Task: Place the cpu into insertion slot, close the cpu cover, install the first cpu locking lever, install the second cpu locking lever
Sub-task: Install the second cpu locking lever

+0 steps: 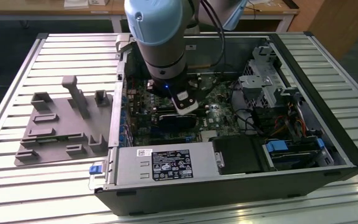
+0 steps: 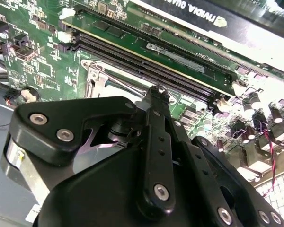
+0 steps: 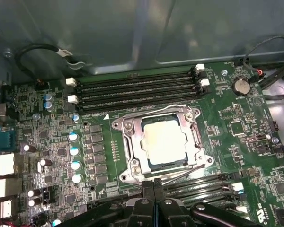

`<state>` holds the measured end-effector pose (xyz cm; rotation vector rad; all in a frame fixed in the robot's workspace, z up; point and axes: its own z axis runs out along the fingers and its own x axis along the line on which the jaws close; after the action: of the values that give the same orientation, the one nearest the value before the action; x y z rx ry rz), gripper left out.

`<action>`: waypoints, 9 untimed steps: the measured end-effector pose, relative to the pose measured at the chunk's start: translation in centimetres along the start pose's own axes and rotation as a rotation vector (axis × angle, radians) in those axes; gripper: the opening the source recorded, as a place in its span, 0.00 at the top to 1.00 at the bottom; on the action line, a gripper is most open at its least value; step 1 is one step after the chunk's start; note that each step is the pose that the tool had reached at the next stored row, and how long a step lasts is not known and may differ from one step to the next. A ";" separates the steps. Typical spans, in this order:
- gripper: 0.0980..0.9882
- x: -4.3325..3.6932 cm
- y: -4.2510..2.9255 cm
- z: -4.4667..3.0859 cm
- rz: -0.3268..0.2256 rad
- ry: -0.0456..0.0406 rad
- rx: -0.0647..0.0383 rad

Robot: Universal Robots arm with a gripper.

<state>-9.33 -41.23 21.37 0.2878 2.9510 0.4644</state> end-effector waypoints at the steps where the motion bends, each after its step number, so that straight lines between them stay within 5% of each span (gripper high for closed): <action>1: 1.00 0.02 -0.07 0.04 0.001 0.0014 -0.008; 6: 1.00 0.16 -0.46 0.21 0.008 0.0075 -0.044; 9: 1.00 0.11 -0.81 0.20 0.009 0.0089 -0.052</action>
<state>-9.53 -41.91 20.91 0.2937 2.9421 0.5438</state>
